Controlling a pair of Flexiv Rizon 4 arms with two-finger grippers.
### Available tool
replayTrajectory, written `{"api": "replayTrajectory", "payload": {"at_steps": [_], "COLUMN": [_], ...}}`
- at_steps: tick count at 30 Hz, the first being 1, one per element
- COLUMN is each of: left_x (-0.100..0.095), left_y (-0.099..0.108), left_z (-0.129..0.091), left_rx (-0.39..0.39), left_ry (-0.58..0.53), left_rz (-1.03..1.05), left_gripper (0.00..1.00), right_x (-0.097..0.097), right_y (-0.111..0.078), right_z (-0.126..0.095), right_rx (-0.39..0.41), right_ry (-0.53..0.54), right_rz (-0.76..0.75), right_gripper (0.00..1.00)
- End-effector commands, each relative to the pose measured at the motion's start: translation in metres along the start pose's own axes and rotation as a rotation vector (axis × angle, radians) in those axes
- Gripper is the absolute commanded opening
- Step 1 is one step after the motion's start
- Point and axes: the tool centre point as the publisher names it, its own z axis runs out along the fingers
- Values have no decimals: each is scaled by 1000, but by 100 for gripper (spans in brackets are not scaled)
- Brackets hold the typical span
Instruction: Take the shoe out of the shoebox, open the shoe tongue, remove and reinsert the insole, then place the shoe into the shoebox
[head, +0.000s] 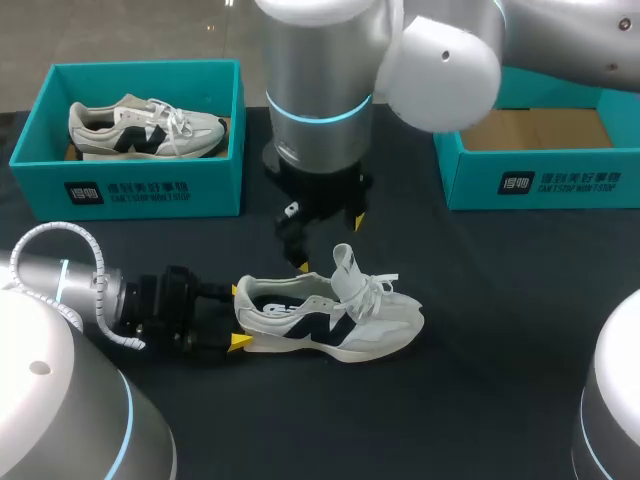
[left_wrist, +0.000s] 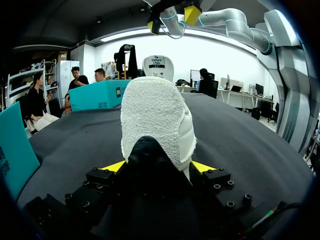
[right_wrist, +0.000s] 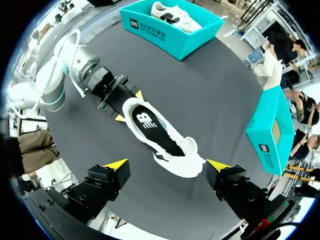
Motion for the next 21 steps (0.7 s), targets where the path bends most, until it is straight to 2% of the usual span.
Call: {"api": "replayTrajectory", "payload": {"at_steps": [1,4,5,6,11,18,19,20,21], "left_x": [2,2,2,2,2,2,2,2,2], "left_y": [1,1,1,1,1,1,1,1,1], "left_z": [1,1,1,1,1,1,1,1,1], "left_rx": [0,0,0,0,0,0,0,0,0], "left_ry": [-1,-1,-1,-1,-1,-1,-1,-1,-1], "left_rz": [1,1,1,1,1,1,1,1,1], "left_gripper": [0,0,0,0,0,0,0,0,0], "right_x": [4,4,5,5,6,1,2,3,4], "right_y": [3,3,4,6,18,26,28,29,29], "right_z": [-1,-1,-2,-3,-7,-10,-9,-8,-7], "right_rx": [-9,-9,-43,-43,-51,-143,-148,-130,-55], "right_ry": [-78,-78,-70,-79,-26,69,69,49,35], "right_rz": [-121,-121,-156,-182,-384,-651,-726,-736,-707], "right_gripper": [100,100,100,100,100,100,100,100,100]}}
